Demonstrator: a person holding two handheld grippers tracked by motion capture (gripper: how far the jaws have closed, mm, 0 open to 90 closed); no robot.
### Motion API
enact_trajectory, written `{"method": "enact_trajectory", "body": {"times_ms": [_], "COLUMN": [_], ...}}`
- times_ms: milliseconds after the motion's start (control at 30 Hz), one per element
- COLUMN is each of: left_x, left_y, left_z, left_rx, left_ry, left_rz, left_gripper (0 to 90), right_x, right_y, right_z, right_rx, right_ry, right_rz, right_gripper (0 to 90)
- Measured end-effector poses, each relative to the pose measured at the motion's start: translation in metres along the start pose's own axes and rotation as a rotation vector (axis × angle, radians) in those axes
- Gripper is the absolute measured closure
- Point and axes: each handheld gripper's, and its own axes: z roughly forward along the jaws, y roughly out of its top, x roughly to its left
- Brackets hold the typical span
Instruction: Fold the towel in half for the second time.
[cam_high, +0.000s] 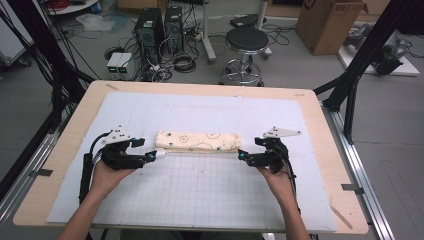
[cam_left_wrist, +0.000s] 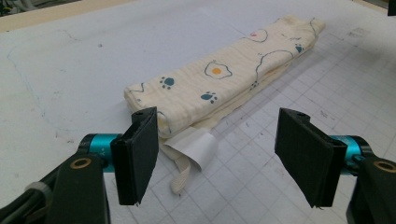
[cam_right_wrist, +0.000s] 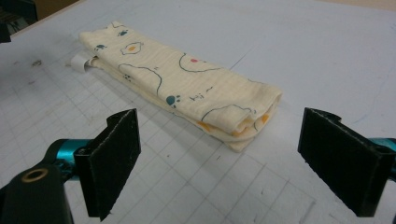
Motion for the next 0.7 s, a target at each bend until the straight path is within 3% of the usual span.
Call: {"method": "enact_trajectory", "body": {"times_ms": [700], "left_x": [-0.012], "left_y": [-0.024], "left_z": [-0.016], "left_rx": [-0.008], "left_ry": [0.007], "left_rz": [-0.004], "left_gripper": [29.0], "right_x": [0.013], "right_y": [-0.025], "right_z": [-0.022], "right_rx": [-0.017], "right_ry": [-0.009], "right_rz": [-0.030], "right_gripper": [12.4]}}
